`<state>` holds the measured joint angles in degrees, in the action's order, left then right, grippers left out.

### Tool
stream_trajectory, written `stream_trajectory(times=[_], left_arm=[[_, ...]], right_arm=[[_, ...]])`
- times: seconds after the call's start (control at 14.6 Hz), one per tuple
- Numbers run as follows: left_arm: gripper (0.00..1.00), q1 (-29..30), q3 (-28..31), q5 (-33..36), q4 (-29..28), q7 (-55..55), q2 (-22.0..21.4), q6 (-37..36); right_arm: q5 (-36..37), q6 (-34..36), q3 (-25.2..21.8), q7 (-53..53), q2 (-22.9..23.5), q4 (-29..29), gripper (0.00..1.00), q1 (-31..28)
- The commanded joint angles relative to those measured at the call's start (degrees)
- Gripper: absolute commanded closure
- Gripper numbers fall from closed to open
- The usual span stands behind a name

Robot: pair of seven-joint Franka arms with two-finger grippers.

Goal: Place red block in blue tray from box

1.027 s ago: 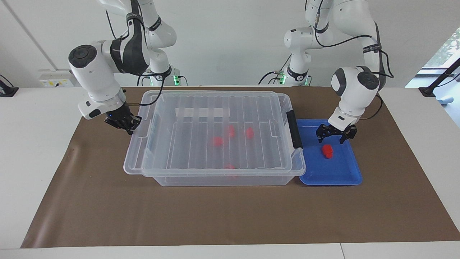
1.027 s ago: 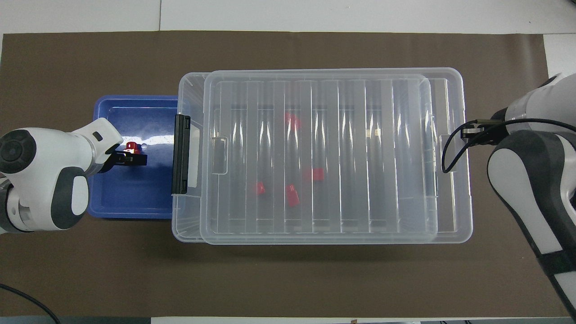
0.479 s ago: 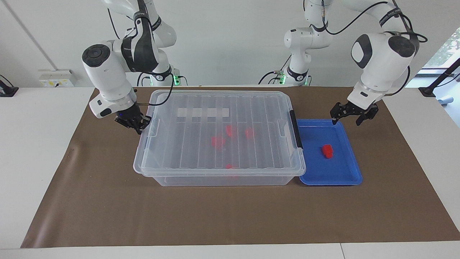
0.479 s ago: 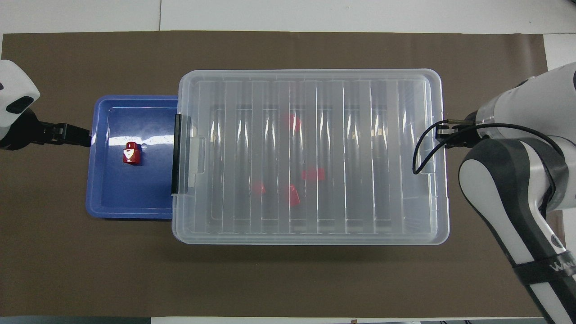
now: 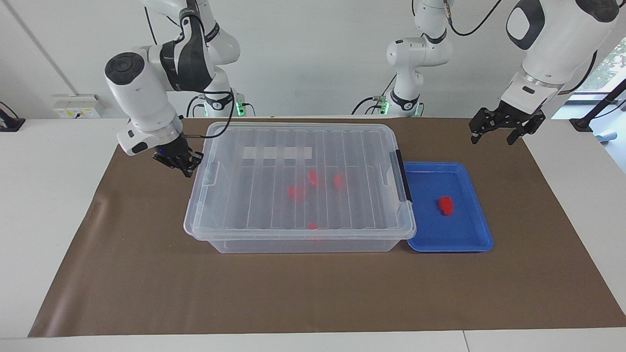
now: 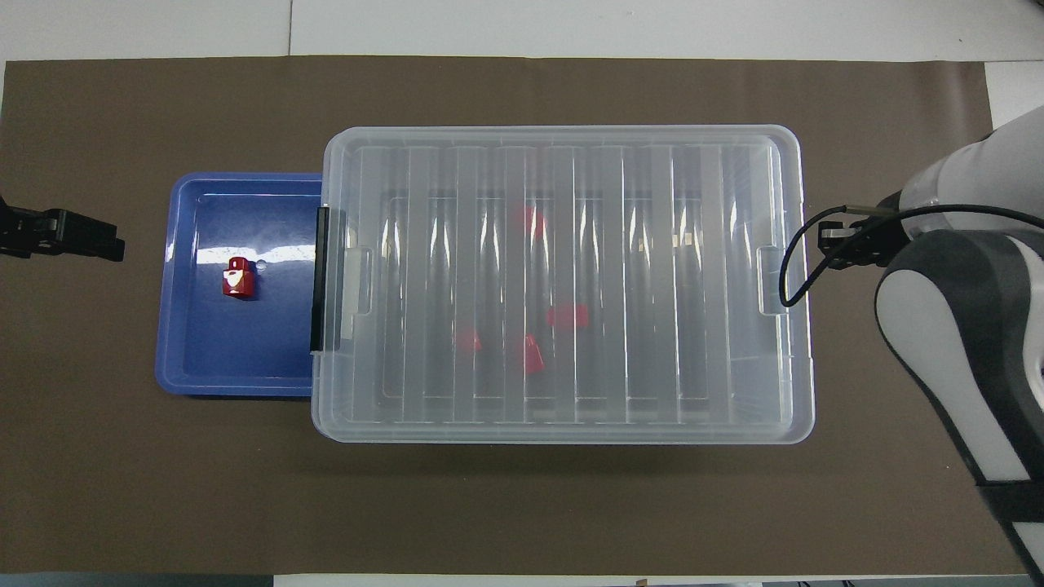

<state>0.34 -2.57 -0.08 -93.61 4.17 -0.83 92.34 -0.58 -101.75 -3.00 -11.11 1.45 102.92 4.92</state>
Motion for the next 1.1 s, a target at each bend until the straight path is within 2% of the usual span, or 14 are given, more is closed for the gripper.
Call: stream_trajectory(times=[0.0,0.07,0.21,0.27,0.34,0.41,0.48,1.03], left_arm=[[0.0,1.1,-0.3,0.2,-2.2,-2.0,-1.7,-1.4],[0.0,1.1,-0.3,0.1,-4.0,-4.3,-3.0,-0.7],[0.0,1.1,-0.3,0.0,-4.2,-5.0,-3.1,0.0],[0.0,1.1,-0.3,0.0,-4.0,-5.0,-2.9,0.5],[0.0,1.0,-0.3,0.0,-4.0,-4.9,-2.9,0.8],[0.0,1.0,-0.4,0.0,-4.0,-4.5,-2.9,0.8],[0.0,1.0,-0.3,-0.1,-3.9,-4.4,-2.9,0.8],[0.0,1.0,-0.3,-0.4,-2.5,-1.9,-2.4,-0.2]], right_arm=[[0.2,9.9,-2.5,4.2,0.0,-8.9,1.0,-0.4],[0.2,12.6,-3.1,4.9,0.0,-11.1,1.0,-0.4],[0.3,17.6,-3.6,5.1,0.0,-14.4,1.0,-0.4],[0.4,18.9,-3.7,5.1,-0.1,-14.4,0.96,-0.5],[0.5,19.9,-3.9,5.3,-0.1,-14.4,0.63,-0.6],[0.5,19.8,-4.7,6.2,-0.2,-14.3,0.05,-0.6],[0.5,19.5,-5.8,7.4,-0.3,-14.3,0.0,-0.6],[0.2,16.5,-6.5,9.0,-0.6,-14.0,0.0,-0.4]])
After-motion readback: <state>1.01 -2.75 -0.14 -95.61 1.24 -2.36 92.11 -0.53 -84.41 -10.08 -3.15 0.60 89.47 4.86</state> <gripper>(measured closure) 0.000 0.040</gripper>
